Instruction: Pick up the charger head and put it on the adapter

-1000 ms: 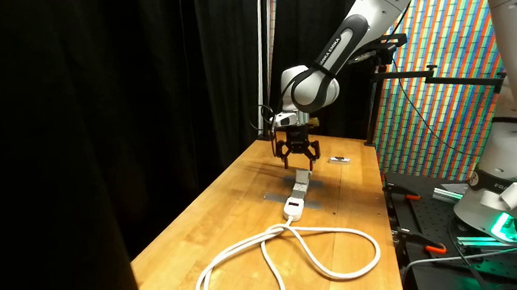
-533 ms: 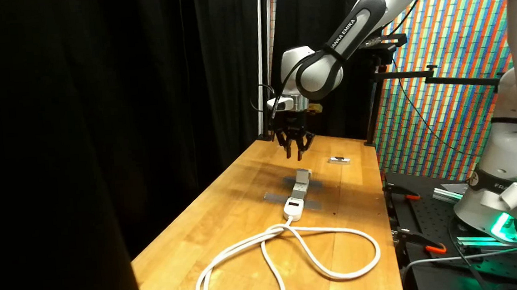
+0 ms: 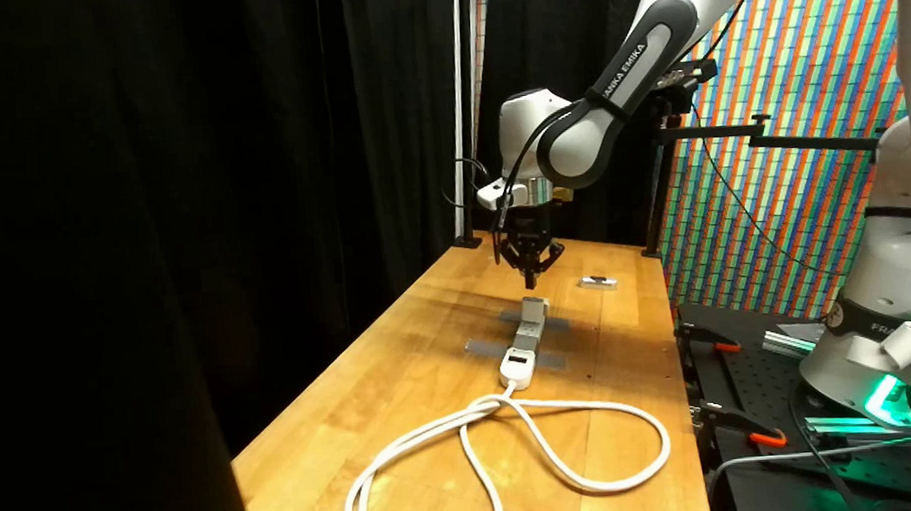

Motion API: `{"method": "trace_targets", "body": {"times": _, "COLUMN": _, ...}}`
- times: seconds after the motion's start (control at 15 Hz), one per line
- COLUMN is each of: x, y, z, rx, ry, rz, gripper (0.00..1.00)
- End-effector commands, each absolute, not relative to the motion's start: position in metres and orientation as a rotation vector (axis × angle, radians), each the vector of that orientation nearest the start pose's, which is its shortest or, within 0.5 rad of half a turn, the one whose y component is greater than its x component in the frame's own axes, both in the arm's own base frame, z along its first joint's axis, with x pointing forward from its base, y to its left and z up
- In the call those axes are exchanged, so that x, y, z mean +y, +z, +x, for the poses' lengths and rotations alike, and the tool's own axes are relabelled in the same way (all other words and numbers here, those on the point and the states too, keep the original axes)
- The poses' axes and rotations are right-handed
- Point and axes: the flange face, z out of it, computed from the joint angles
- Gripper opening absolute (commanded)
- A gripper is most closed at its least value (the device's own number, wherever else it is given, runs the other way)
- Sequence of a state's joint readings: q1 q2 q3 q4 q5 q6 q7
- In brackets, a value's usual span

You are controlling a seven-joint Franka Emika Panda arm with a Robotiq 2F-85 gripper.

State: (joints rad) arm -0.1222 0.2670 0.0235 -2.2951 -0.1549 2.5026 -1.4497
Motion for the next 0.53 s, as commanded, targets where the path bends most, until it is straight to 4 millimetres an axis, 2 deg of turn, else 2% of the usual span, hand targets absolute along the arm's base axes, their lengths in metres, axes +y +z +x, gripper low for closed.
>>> {"method": "trace_targets", "body": {"times": 0.0, "x": -0.05, "y": 0.226, "z": 0.517, "rx": -2.154, "ry": 0.127, "rz": -2.302, "gripper": 0.09}}
{"method": "trace_targets", "body": {"times": 0.47, "x": -0.051, "y": 0.213, "z": 0.516, "rx": -2.126, "ry": 0.079, "rz": -2.245, "gripper": 0.09}}
